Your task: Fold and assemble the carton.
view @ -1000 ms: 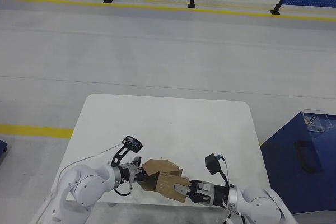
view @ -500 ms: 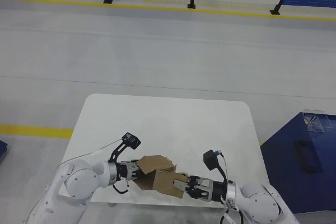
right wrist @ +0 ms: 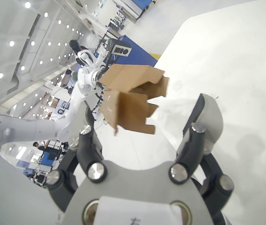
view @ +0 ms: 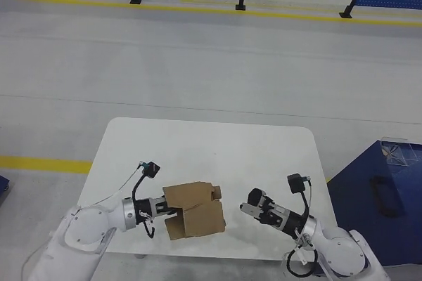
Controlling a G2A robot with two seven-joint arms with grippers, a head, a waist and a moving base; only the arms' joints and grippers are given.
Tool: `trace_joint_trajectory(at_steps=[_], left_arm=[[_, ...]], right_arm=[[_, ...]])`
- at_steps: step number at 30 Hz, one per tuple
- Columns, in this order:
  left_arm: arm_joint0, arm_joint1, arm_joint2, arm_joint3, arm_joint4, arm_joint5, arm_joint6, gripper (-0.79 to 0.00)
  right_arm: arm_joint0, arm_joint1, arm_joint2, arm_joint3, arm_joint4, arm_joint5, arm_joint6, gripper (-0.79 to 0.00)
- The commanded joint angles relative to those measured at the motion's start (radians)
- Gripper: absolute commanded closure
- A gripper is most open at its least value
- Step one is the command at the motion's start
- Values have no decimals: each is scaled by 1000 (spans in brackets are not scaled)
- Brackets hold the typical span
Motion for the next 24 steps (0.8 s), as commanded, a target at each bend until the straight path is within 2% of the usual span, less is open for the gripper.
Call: trace_joint_trajectory(at_steps=[1, 7, 9, 12, 14, 16, 19, 21, 22, 24], left_arm=[[1, 0, 0, -9, 2, 2, -2, 0], [12, 0, -3, -18, -20, 13, 8, 0], [24, 7, -23, -18, 66, 103, 40, 0], [11, 2, -5, 1, -49, 273, 11, 0], [-22, -11, 7, 84, -200, 400, 50, 0], [-68, -31, 34, 184, -429, 519, 31, 0], [-146, -61, 81, 357, -696, 624, -8, 0], [-202, -80, 141, 430, -763, 691, -45, 0], [-229, -87, 162, 454, -773, 681, -71, 0], [-229, -87, 162, 454, -773, 681, -71, 0]], right_arm=[[-1, 0, 0, -1, 3, -3, 2, -785], [-1, 0, 0, -1, 3, -3, 2, -785], [-1, 0, 0, -1, 3, -3, 2, -785], [-7, -1, -7, -9, -64, 7, -38, -785], [-15, -4, -12, -9, -105, 21, -83, -785], [-14, -6, -8, 0, -146, 59, -138, -785], [-15, -10, -12, 9, -193, 101, -200, -785], [-17, -12, -12, 19, -189, 119, -219, -785], [-19, -13, -19, 20, -153, 110, -205, -785], [-16, -13, -34, 39, 33, 79, -92, -785]])
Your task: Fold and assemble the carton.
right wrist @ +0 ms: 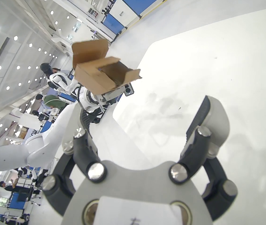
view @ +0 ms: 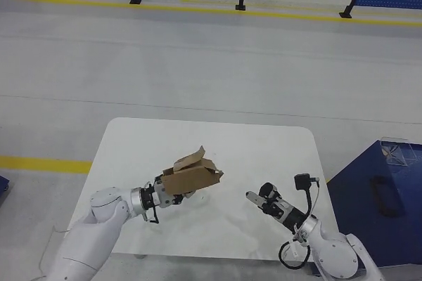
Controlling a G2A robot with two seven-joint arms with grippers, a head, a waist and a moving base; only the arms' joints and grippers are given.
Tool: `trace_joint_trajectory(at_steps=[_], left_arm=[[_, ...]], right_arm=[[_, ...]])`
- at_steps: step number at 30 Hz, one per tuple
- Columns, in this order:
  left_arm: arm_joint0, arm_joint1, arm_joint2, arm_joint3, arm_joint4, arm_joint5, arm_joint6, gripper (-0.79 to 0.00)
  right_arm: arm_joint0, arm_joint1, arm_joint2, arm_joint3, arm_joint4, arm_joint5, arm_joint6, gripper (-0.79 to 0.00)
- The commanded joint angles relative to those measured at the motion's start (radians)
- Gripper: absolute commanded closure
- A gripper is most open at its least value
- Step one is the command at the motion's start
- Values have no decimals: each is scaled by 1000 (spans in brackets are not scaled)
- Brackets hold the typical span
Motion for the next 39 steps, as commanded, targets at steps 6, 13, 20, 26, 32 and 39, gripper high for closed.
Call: trace_joint_trajectory(at_steps=[6, 13, 20, 26, 32, 39], left_arm=[[7, 1, -3, -3, 54, -10, 5, 0], [29, 3, 30, -69, 146, -36, 51, 0], [54, 4, 58, -114, 193, -84, 43, 0], [50, 5, 67, -126, 212, -71, 45, 0], [42, 7, 63, -127, 210, -56, 38, 0], [36, 6, 60, -117, 189, -45, 51, 0]], right_arm=[[5, 1, -1, 9, 156, -15, 84, -785], [23, -3, 29, -7, 62, 46, -39, -785], [73, -16, -49, 7, -209, 180, -177, -785], [115, -28, -126, 58, -325, 233, -209, -785], [129, -35, -191, 103, -435, 233, -189, -785], [127, -49, -283, 128, -533, 243, -210, -785]])
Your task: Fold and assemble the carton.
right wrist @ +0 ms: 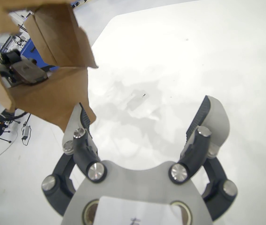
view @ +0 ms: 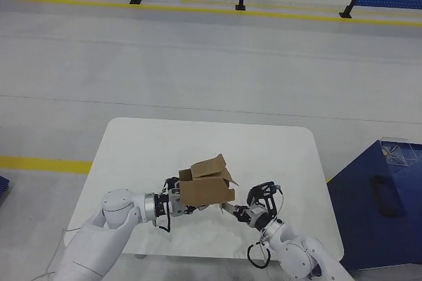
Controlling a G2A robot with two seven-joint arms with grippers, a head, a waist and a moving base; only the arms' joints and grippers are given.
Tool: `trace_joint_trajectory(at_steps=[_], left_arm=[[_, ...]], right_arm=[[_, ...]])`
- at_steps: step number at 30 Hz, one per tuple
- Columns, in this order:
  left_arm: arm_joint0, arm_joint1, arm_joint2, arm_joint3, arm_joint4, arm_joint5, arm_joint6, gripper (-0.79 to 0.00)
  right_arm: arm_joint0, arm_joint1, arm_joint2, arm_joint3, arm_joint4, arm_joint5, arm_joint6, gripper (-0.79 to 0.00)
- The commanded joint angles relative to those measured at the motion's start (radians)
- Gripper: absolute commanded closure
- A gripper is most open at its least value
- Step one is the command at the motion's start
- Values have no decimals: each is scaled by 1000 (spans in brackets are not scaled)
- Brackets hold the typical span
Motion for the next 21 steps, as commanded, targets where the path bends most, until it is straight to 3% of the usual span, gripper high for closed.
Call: trace_joint_trajectory(at_steps=[1, 12, 21], left_arm=[[-1, -1, 3, 2, -2, -1, 1, 0], [-5, 0, 10, 34, 2, 5, 0, 0], [7, -1, 17, 25, -6, 7, 28, 0]], right_arm=[[2, -3, -8, 2, -4, -3, -19, -785], [-42, 1, 102, -44, 41, -42, -99, -785], [-115, 7, 129, -141, -4, -65, -67, -785]])
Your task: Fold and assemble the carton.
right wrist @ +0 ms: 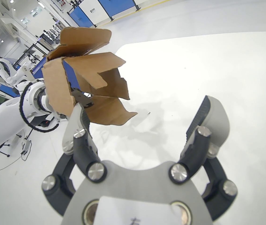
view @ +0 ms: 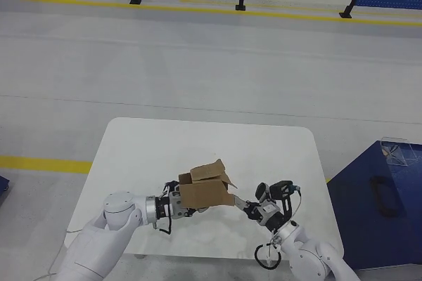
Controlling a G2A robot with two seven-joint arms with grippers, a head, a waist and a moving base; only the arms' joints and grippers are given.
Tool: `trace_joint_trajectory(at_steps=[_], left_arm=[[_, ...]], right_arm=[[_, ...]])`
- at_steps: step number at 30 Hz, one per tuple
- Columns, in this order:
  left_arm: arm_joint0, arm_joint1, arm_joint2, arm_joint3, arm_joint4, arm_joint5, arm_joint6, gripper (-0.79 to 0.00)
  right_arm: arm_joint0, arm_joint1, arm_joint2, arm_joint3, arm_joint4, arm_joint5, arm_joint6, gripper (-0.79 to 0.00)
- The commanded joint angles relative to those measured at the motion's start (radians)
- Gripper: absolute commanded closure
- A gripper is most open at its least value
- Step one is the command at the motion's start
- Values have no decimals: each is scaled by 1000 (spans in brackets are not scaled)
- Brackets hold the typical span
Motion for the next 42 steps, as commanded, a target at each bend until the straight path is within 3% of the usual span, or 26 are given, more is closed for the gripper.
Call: trace_joint_trajectory(at_steps=[1, 16, 25, 36, 42], left_arm=[[3, -1, 0, -1, -7, -3, 11, 0], [29, -3, 2, -16, -21, -40, 29, 0], [34, 6, -9, -43, 11, -56, -16, 0], [70, 20, 5, -111, 128, -154, -101, 0], [74, 25, 1, -122, 140, -161, -113, 0]], right_arm=[[-7, 0, -3, -11, -5, -8, 9, -785], [22, -13, -40, 4, -42, 6, 20, -785], [54, -17, -2, 45, -34, 48, 36, -785], [110, -35, -54, 110, -51, 86, 28, -785], [119, -44, -79, 127, -57, 93, 6, -785]])
